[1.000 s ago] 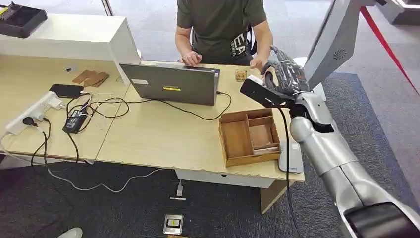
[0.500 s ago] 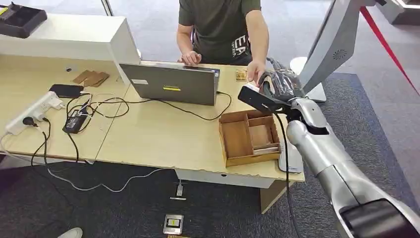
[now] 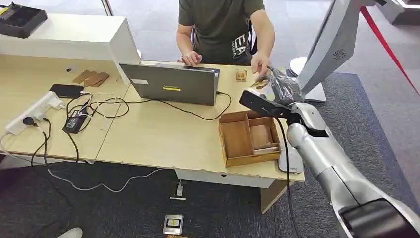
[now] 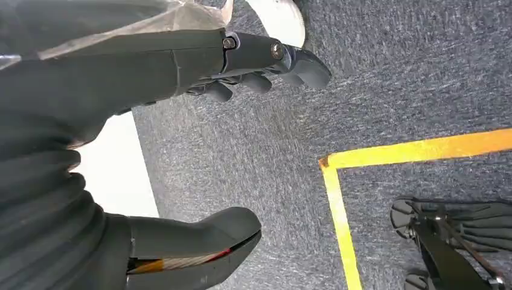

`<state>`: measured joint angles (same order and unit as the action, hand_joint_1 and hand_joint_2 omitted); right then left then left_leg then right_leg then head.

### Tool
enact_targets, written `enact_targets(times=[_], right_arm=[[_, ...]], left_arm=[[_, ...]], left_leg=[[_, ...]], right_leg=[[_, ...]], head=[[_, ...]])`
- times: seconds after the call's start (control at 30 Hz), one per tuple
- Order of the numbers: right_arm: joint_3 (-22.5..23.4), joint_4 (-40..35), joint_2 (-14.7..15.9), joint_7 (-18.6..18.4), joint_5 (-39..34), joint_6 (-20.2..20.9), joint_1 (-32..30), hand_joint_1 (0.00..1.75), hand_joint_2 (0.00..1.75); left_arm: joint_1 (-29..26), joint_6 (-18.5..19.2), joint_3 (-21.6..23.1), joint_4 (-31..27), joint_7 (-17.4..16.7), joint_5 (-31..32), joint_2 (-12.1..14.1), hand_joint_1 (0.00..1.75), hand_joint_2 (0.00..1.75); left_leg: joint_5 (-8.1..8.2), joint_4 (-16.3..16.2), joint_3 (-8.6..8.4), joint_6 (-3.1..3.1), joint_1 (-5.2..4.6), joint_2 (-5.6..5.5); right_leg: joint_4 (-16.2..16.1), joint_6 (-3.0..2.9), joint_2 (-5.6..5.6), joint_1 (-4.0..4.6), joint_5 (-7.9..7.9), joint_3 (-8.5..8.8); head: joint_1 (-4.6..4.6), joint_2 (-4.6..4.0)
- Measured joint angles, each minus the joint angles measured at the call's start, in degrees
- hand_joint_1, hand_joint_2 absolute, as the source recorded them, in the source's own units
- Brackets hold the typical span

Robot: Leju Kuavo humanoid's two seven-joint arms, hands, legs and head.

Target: Pass the card to the sensor for recognition and then transmit it.

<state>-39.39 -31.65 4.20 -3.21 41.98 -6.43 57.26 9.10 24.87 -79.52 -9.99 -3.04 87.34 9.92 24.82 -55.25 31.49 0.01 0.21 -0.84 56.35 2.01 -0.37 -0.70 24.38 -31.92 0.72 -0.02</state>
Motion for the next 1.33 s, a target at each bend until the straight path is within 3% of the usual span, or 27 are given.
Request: enact_targets(times=[0.17, 0.3, 0.43, 0.6, 0.77, 0.93, 1.1, 1.2, 1.33], right_arm=[[1.2, 1.3, 1.5, 0.5, -7.9, -0.7, -0.6, 0.00, 1.75], [3.3, 2.4, 4.1, 0.5, -12.0, -6.5, -1.8, 0.00, 1.75], [7.7, 3.5, 8.6, 1.2, -20.8, -13.1, -4.8, 0.00, 1.75], [11.9, 5.1, 12.4, 3.6, -24.3, -13.7, -8.7, 0.00, 1.75], [16.5, 7.0, 16.0, 2.3, -32.0, -13.9, -13.7, 0.00, 1.75], [22.6, 10.4, 19.2, 1.8, -41.8, -10.4, -23.1, 0.00, 1.75], [28.7, 13.4, 19.5, -1.5, -53.9, -3.2, -34.8, 0.00, 1.75], [34.2, 15.3, 16.8, -5.8, -63.5, 0.4, -42.2, 0.00, 1.75], [38.9, 17.0, 12.7, -9.4, -65.1, 1.2, -47.9, 0.00, 1.75]], left_arm=[[0.0, 0.0, 0.0, 0.0, -0.3, 0.0, 0.0, 0.00, 1.75], [-0.2, 0.0, 0.0, 0.0, -0.9, 0.0, 0.0, 0.00, 1.75], [-0.3, 0.0, -0.1, 0.0, -1.6, -0.1, 0.0, 0.00, 1.75], [-0.4, 0.0, -0.1, 0.0, -1.9, -0.1, 0.0, 0.00, 1.75], [-0.3, 0.0, -0.2, 0.0, -2.0, -0.1, 0.0, 0.00, 1.75], [-0.3, 0.0, -0.5, 0.0, -2.5, -0.1, 0.0, 0.00, 1.75], [-0.3, 0.0, -0.9, 0.0, -2.8, 0.0, 0.0, 0.00, 1.75], [-0.5, 0.0, -0.9, 0.0, -2.6, 0.0, 0.0, 0.00, 1.75], [-0.4, 0.0, -0.9, 0.0, -2.6, 0.0, 0.0, 0.00, 1.75]], left_leg=[[0.00, 0.0, -0.02, 0.00, 0.00, 0.00], [0.01, 0.0, -0.04, 0.01, 0.00, -0.01], [0.06, 0.0, -0.06, 0.08, -0.01, -0.09], [0.13, 0.0, -0.04, 0.10, -0.04, 0.04], [0.16, 0.0, -0.10, 0.08, 0.04, -0.25], [0.40, 0.0, -0.36, 0.12, 0.11, -0.27], [0.64, 0.0, -0.54, 0.05, 0.12, -0.29], [0.87, 0.0, -0.76, -0.05, 0.27, -0.39], [0.98, 0.1, -0.86, -0.23, 0.25, -0.16]], right_leg=[[0.0, 0.00, 0.00, 0.00, 0.00, -0.01], [-0.1, 0.01, 0.00, -0.03, 0.00, -0.01], [-0.2, 0.04, -0.03, -0.03, 0.01, 0.10], [-0.1, 0.04, 0.14, -0.05, 0.00, 0.05], [-0.2, 0.04, -0.14, 0.01, 0.16, 0.25], [-0.3, 0.06, -0.17, 0.09, 0.38, 0.50], [-0.3, 0.04, -0.13, 0.10, 0.57, 0.60], [-0.3, -0.07, -0.18, 0.25, 0.82, 1.03], [-0.2, -0.22, -0.02, 0.23, 0.88, 0.92]], head=[[0.00, 0.00], [0.00, 0.00], [0.04, 0.00], [0.02, 0.00], [0.02, 0.00], [0.04, 0.00], [-0.02, 0.00], [0.04, 0.00], [-0.07, 0.00]])
